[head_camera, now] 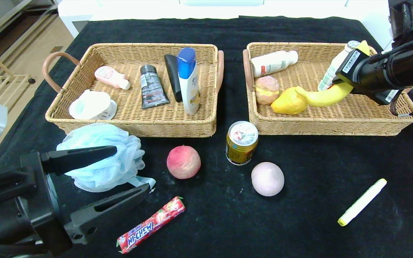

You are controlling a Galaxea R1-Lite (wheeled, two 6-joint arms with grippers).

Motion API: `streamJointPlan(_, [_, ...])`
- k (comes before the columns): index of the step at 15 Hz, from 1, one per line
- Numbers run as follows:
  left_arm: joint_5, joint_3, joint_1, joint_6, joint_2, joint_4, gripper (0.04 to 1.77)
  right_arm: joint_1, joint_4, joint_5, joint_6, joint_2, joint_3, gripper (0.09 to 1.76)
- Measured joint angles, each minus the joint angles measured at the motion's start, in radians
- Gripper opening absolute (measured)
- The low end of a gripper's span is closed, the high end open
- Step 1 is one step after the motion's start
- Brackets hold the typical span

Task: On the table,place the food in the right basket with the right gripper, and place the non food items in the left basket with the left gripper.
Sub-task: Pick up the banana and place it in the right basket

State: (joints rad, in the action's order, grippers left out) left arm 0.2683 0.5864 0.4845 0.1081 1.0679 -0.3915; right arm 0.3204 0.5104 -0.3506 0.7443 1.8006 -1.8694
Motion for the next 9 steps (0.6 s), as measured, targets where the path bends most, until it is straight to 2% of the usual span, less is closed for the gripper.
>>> streamJointPlan(6, [0.000,0.000,0.000,0.000,0.000,-0.001,1.72,0.002,-0.001,0.001,-0.002,0.001,0.001,0.67])
streamJointPlan(9, [0.000,-0.002,0.000,0.005,-0.001,-0.002,1.72,0.003,0.000,0.003,0.000,-0.001,0.005,1.00])
